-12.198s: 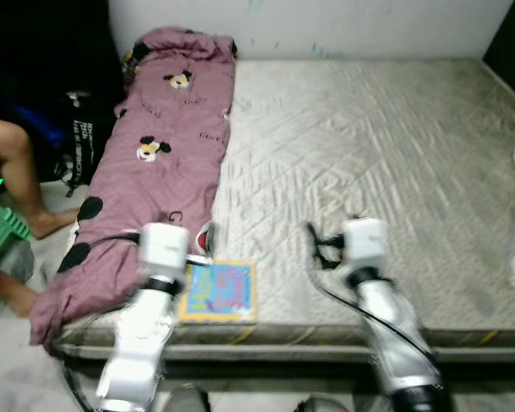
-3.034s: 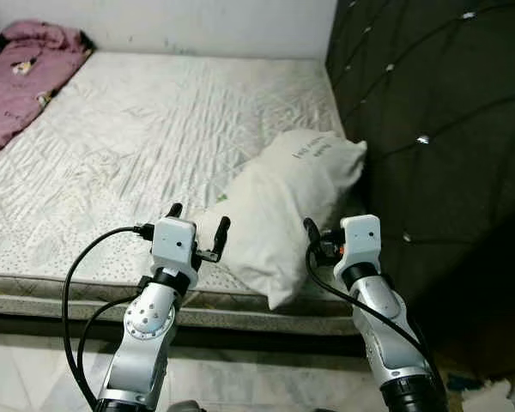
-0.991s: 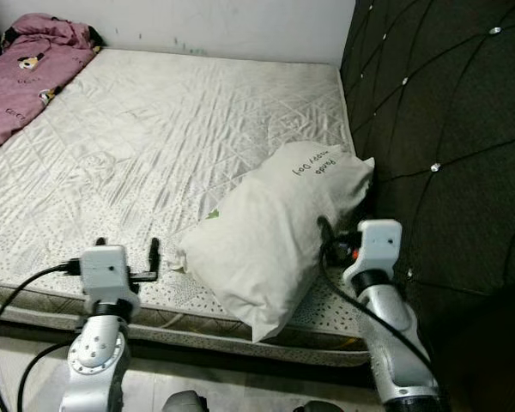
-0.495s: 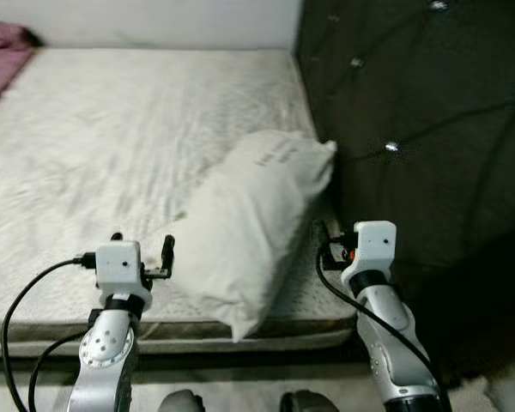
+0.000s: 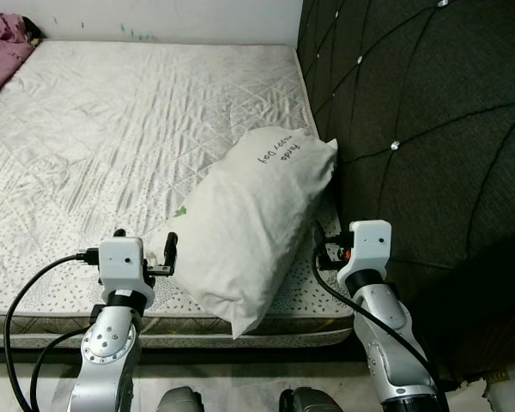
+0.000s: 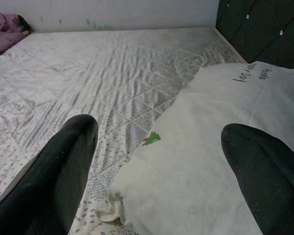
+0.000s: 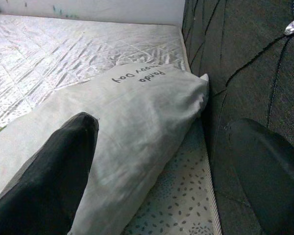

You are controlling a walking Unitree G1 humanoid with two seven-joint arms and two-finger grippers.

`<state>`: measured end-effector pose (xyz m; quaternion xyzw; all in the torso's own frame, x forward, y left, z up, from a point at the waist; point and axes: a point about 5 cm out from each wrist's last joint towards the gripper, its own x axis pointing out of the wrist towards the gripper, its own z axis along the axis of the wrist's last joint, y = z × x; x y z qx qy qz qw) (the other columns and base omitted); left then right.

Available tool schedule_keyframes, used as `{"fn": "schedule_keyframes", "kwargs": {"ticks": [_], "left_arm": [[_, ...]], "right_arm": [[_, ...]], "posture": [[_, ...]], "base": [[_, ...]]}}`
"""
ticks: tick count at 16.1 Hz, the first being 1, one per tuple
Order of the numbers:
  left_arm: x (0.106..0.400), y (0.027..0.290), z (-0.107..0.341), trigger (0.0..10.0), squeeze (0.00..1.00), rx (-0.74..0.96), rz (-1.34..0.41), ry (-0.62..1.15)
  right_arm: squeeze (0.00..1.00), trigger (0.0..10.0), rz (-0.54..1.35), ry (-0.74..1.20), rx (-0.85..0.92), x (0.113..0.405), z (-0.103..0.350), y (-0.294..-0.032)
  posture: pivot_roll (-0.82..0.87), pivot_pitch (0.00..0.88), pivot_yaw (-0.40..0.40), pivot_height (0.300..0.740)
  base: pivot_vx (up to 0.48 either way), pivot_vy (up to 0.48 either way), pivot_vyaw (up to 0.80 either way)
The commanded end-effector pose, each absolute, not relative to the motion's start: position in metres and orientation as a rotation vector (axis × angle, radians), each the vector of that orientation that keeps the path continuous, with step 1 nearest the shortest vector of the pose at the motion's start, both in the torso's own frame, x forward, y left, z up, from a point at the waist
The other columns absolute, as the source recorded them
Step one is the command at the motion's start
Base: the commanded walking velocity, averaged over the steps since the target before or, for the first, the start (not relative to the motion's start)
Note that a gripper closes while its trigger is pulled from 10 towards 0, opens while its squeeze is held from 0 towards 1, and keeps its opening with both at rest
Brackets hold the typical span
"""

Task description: Clean up the room

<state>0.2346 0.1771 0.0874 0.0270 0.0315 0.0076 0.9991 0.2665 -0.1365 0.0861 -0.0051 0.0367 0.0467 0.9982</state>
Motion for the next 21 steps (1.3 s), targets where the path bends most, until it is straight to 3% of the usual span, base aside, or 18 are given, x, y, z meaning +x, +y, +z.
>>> {"fn": "schedule_keyframes", "kwargs": {"ticks": [1,13,21], "left_arm": [[0.2356,0.1748,0.0892,10.0,0.00,0.048,-0.002,0.060],[0.2384,0.1723,0.0893,10.0,0.00,0.037,-0.001,0.064],[0.2378,0.1770,0.0882,10.0,0.00,0.014,0.041,0.075]], "right_arm": [[0.00,10.0,0.106,0.059,-0.011,0.2682,0.0902,-0.1350],[0.00,10.0,0.131,0.061,-0.009,0.2694,0.0907,-0.1344],[0.00,10.0,0.165,0.073,-0.008,0.2697,0.0896,-0.1320]], "posture": [[0.05,0.107,0.004,0.736],[0.05,0.109,-0.002,0.622],[0.05,0.116,-0.005,0.622]], "base": [[0.000,0.000,0.00],[0.000,0.000,0.00],[0.000,0.000,0.00]]}}
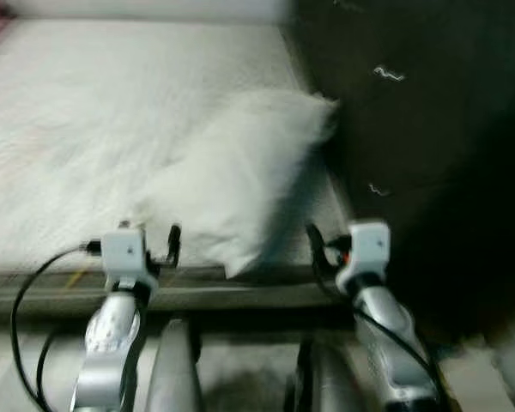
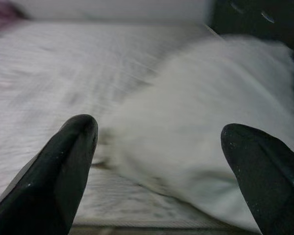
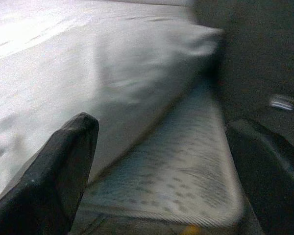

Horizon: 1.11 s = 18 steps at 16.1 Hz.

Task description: Clean up the room

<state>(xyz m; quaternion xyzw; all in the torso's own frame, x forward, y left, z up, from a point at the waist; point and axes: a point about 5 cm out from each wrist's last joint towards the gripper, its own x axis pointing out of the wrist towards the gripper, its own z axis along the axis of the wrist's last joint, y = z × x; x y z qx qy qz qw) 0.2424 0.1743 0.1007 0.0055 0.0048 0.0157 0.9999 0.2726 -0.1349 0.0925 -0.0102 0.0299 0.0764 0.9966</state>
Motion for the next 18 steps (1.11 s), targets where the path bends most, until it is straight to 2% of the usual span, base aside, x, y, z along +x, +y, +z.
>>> {"fn": "schedule_keyframes", "kwargs": {"ticks": [1,6,12,18], "left_arm": [[0.2374,0.1775,0.0880,10.0,0.00,0.012,0.046,0.076],[0.2357,0.1780,0.0875,10.0,0.00,0.012,0.048,0.083],[0.2371,0.1767,0.0891,10.0,0.00,0.019,0.033,0.083],[0.2395,0.1751,0.0911,10.0,0.00,0.018,0.017,0.075]], "right_arm": [[0.00,10.0,0.168,0.074,-0.007,0.2697,0.0893,-0.1316],[0.00,10.0,0.194,0.077,-0.006,0.2683,0.0888,-0.1287],[0.00,10.0,0.212,0.081,0.002,0.2672,0.0895,-0.1263],[0.00,10.0,0.226,0.089,0.005,0.2690,0.0896,-0.1243]], "posture": [[0.05,0.114,-0.009,0.622],[0.06,0.123,-0.009,0.617],[0.06,0.142,-0.009,0.532],[0.06,0.144,-0.011,0.532]], "base": [[0.000,0.000,0.00],[0.000,0.000,0.00],[0.000,0.000,0.00],[0.000,0.000,0.00]]}}
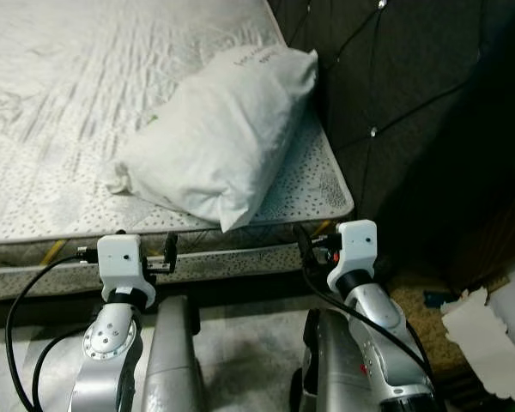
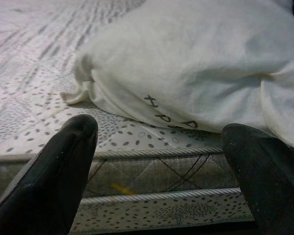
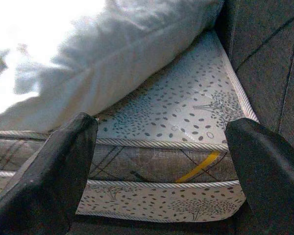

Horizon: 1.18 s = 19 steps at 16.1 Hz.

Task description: Clean up the room

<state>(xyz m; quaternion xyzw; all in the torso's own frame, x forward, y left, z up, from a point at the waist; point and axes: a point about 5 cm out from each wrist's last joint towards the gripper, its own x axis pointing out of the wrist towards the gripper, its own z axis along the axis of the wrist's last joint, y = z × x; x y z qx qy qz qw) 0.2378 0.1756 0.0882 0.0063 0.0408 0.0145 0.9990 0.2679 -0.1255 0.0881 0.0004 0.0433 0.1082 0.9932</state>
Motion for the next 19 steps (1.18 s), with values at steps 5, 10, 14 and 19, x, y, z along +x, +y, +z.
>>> {"fn": "schedule_keyframes", "kwargs": {"ticks": [5,10,14,19], "left_arm": [[0.2417,0.1722,0.0914,10.0,0.00,0.012,0.002,0.072],[0.2432,0.1705,0.0913,10.0,0.00,0.008,-0.004,0.072],[0.2439,0.1699,0.0904,10.0,0.00,0.005,-0.006,0.080],[0.2452,0.1681,0.0900,10.0,0.00,0.008,-0.016,0.084]], "right_arm": [[0.00,10.0,0.249,0.079,-0.008,0.2705,0.0914,-0.1227],[0.00,10.0,0.259,0.090,0.001,0.2719,0.0907,-0.1232],[0.00,10.0,0.267,0.104,0.007,0.2728,0.0891,-0.1227],[0.00,10.0,0.285,0.101,-0.008,0.2728,0.0896,-0.1217]], "posture": [[0.05,0.145,-0.011,0.532],[0.05,0.145,-0.015,0.532],[0.05,0.147,-0.015,0.532],[0.05,0.146,-0.014,0.532]], "base": [[0.227,0.000,0.29],[0.340,0.000,0.14],[0.073,0.000,0.00],[0.000,0.000,0.47]]}}
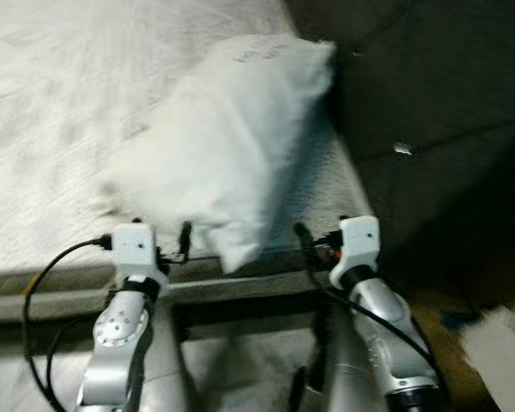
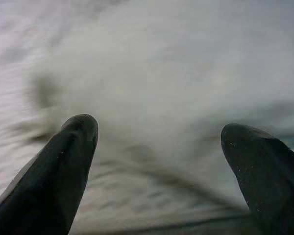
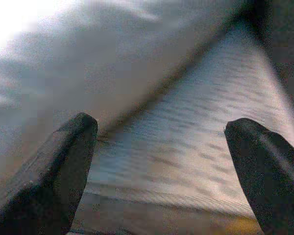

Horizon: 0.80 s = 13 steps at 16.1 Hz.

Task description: Clean up the room

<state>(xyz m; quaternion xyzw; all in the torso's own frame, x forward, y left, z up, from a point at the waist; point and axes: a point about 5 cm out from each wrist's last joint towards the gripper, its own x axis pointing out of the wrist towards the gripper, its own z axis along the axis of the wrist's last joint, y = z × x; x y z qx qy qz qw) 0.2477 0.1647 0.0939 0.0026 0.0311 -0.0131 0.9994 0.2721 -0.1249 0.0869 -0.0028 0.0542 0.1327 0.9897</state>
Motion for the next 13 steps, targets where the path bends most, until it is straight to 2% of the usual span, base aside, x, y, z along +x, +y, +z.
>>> {"fn": "schedule_keyframes", "kwargs": {"ticks": [1,6,11,13], "left_arm": [[0.245,0.168,0.090,10.0,0.00,0.008,-0.016,0.084],[0.246,0.167,0.090,10.0,0.00,0.020,-0.017,0.087],[0.244,0.170,0.090,10.0,0.00,0.029,-0.011,0.092],[0.243,0.173,0.088,10.0,0.00,0.044,-0.008,0.110]], "right_arm": [[0.00,10.0,0.285,0.111,0.007,0.273,0.089,-0.122],[0.00,10.0,0.441,0.192,0.004,0.274,0.083,-0.117],[0.00,10.0,0.588,0.255,0.001,0.279,0.097,-0.137],[0.00,10.0,0.737,0.309,-0.024,0.269,0.108,-0.137]], "posture": [[0.05,0.146,-0.014,0.532],[0.05,0.145,-0.012,0.532],[0.05,0.145,-0.003,0.532],[0.04,0.142,0.007,0.532]], "base": [[0.000,0.000,0.00],[0.000,0.000,0.00],[0.000,0.000,0.00],[0.000,0.000,0.00]]}}
